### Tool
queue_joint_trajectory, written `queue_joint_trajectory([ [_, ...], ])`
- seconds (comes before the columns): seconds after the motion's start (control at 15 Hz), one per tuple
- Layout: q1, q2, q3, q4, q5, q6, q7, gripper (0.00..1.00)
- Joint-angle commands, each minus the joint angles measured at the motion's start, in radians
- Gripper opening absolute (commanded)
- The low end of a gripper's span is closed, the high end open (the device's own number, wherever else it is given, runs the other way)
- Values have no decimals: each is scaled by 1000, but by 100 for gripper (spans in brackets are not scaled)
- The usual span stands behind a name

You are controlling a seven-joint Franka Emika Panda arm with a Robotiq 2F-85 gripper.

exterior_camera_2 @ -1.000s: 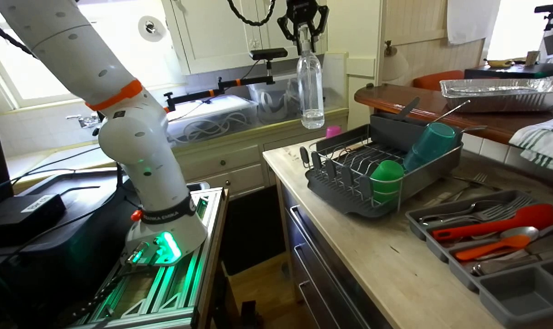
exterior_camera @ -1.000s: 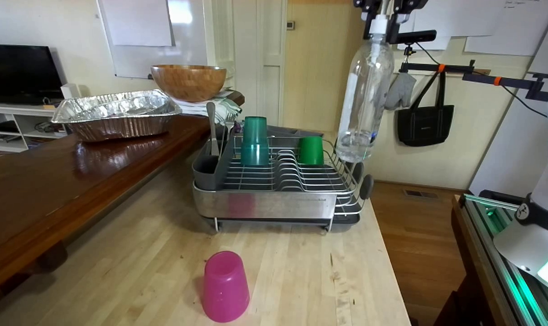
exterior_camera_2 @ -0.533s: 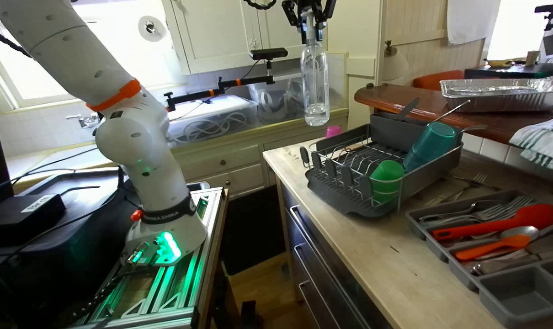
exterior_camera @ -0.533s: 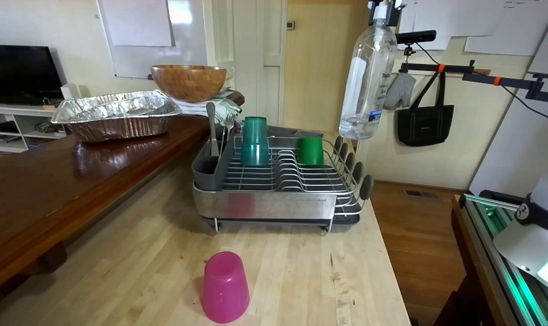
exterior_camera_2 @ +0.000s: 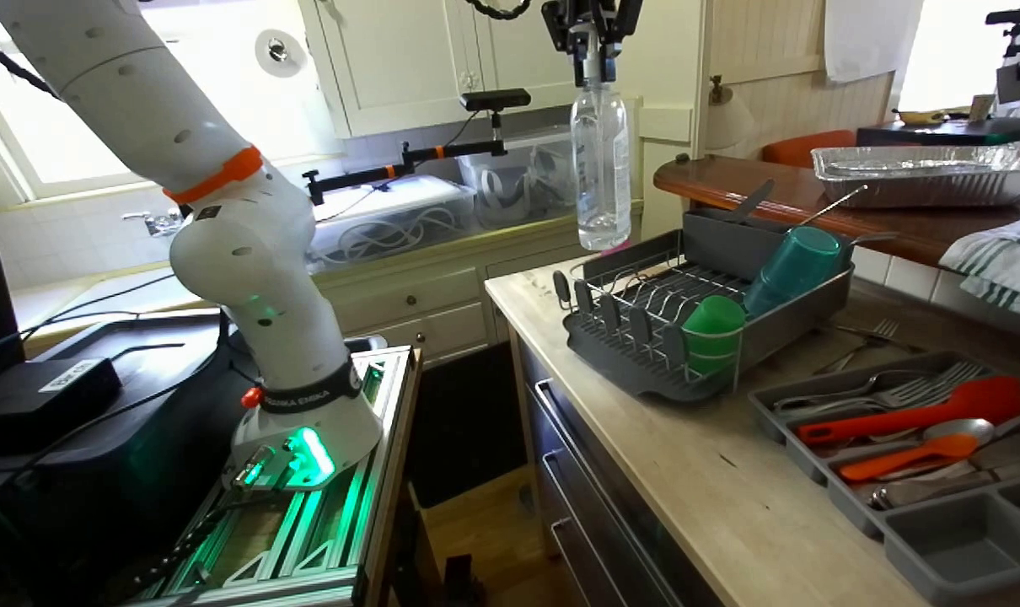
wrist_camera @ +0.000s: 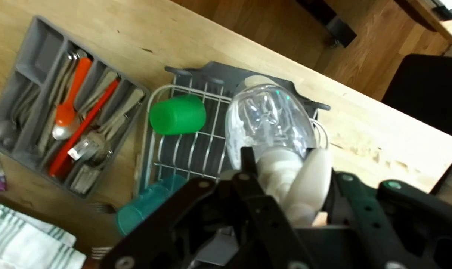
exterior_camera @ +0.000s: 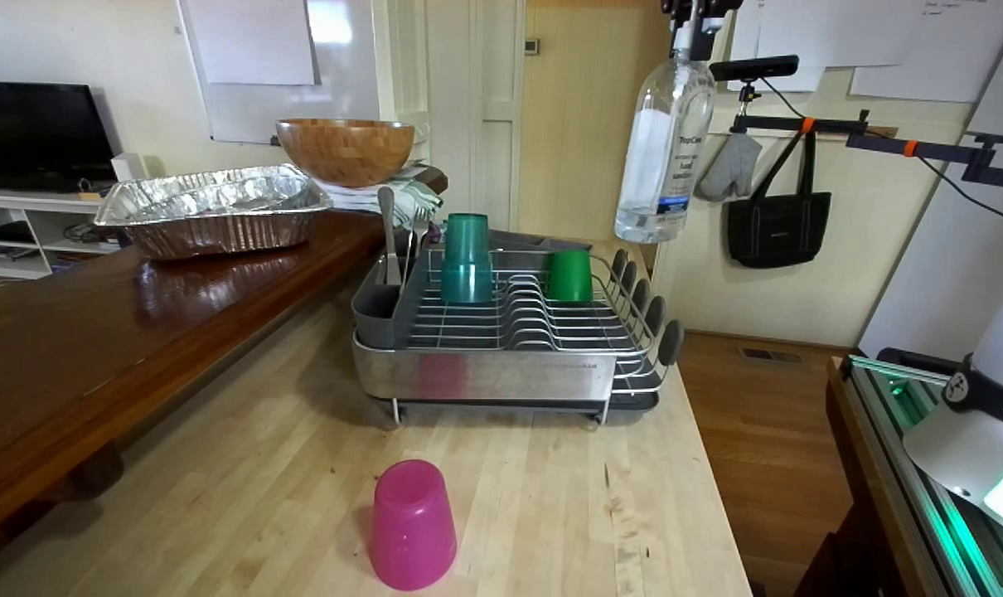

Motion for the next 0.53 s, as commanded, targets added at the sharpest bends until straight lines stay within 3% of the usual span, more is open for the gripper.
queue_joint_trajectory([
  [0.0,-66,19,-57,20,-38,-3,82,12],
  [0.47,-184,104,-191,77,-10,-11,152,12],
])
